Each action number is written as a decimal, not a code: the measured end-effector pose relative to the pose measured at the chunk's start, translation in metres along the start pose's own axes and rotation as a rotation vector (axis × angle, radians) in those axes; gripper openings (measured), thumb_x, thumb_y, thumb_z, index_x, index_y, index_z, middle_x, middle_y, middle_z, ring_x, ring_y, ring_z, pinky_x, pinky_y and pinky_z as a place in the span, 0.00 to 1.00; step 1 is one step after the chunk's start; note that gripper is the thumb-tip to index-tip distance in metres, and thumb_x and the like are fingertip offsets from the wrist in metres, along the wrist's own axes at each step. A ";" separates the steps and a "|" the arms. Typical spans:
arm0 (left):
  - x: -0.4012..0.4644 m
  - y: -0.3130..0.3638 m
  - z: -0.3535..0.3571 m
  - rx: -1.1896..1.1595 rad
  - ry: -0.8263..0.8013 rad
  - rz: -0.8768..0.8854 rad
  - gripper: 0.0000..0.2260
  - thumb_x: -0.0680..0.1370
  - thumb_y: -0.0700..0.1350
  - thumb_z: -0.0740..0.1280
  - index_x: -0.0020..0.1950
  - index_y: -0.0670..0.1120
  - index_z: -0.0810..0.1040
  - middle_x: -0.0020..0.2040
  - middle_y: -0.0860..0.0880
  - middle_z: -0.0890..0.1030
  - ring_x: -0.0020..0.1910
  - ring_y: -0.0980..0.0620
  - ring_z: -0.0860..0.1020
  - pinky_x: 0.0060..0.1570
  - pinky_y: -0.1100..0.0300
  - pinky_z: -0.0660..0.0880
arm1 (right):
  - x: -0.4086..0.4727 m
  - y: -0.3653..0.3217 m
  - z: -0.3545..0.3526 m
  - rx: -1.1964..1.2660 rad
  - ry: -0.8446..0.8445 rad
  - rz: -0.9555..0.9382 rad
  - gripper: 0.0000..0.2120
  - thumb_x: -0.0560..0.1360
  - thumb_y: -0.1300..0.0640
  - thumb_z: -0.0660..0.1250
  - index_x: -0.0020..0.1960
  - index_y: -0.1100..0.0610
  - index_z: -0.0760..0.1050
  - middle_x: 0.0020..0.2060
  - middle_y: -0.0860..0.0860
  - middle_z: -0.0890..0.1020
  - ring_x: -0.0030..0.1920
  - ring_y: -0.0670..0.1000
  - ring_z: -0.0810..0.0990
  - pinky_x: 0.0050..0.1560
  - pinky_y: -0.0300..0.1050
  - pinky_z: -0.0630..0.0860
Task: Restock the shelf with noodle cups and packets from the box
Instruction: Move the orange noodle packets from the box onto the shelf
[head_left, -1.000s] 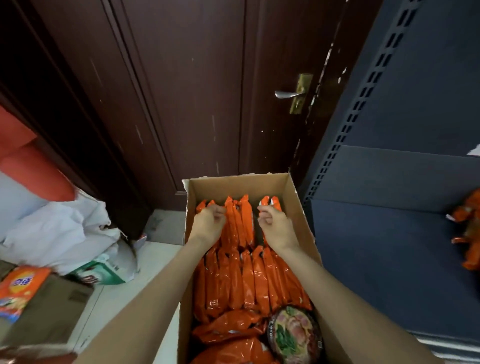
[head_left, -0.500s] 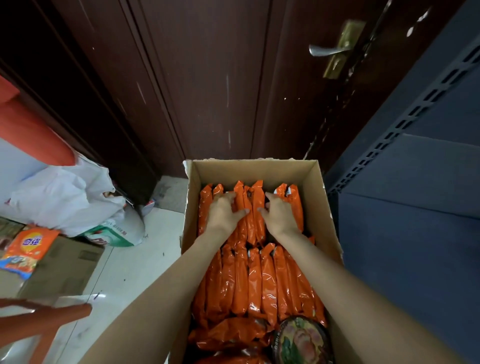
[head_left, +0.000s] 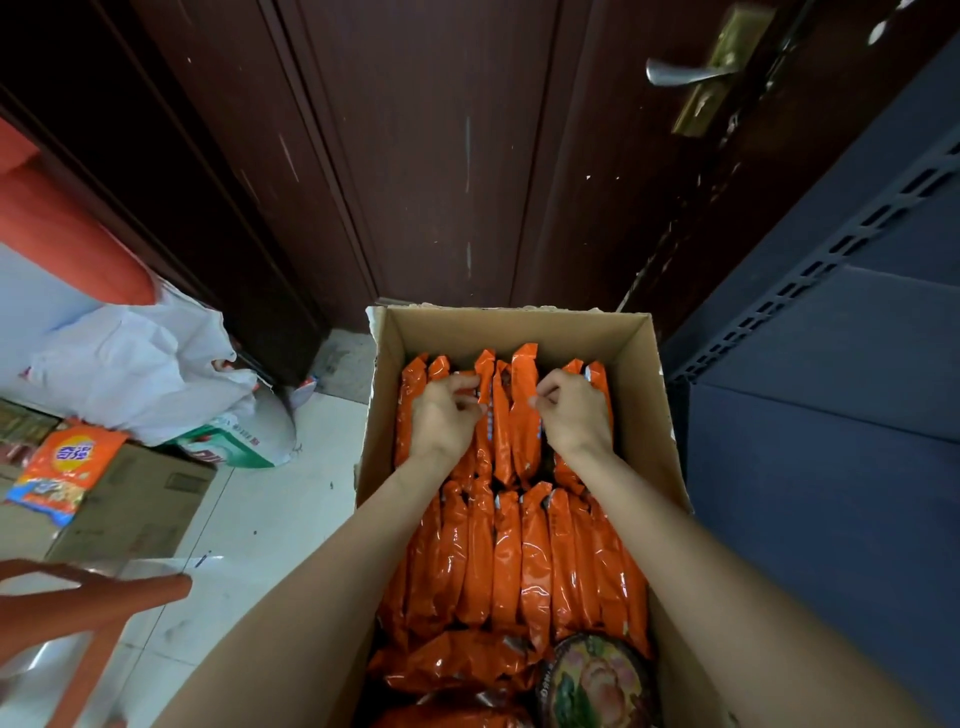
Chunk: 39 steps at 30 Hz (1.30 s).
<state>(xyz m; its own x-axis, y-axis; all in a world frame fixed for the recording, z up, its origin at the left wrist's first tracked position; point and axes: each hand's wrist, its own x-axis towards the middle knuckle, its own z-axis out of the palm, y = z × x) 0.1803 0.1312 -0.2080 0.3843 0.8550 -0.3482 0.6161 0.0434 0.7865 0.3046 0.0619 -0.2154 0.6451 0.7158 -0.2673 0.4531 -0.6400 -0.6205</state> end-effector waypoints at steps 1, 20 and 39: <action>-0.004 0.001 -0.002 -0.014 -0.001 0.012 0.16 0.77 0.36 0.66 0.64 0.44 0.75 0.50 0.49 0.80 0.48 0.57 0.77 0.54 0.64 0.75 | -0.003 -0.001 -0.005 0.041 0.009 -0.010 0.01 0.76 0.57 0.67 0.46 0.53 0.75 0.43 0.49 0.80 0.44 0.49 0.81 0.46 0.49 0.81; -0.114 0.092 -0.060 -0.213 0.090 0.623 0.13 0.77 0.41 0.66 0.60 0.51 0.80 0.49 0.50 0.82 0.49 0.59 0.79 0.54 0.68 0.74 | -0.141 -0.044 -0.121 0.602 0.432 -0.140 0.08 0.78 0.60 0.62 0.41 0.52 0.69 0.41 0.57 0.81 0.42 0.60 0.82 0.36 0.61 0.81; -0.312 0.217 0.217 -0.356 -0.385 0.758 0.15 0.76 0.36 0.67 0.53 0.56 0.82 0.49 0.49 0.82 0.49 0.55 0.80 0.57 0.50 0.77 | -0.313 0.241 -0.313 0.579 0.947 0.045 0.11 0.77 0.60 0.64 0.39 0.48 0.68 0.33 0.49 0.75 0.31 0.49 0.71 0.40 0.60 0.77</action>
<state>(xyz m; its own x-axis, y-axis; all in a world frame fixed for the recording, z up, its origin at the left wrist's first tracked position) 0.3436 -0.2380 -0.0392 0.8405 0.4913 0.2284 -0.1173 -0.2466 0.9620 0.4044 -0.4042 -0.0501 0.9750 0.0347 0.2193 0.2208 -0.2562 -0.9411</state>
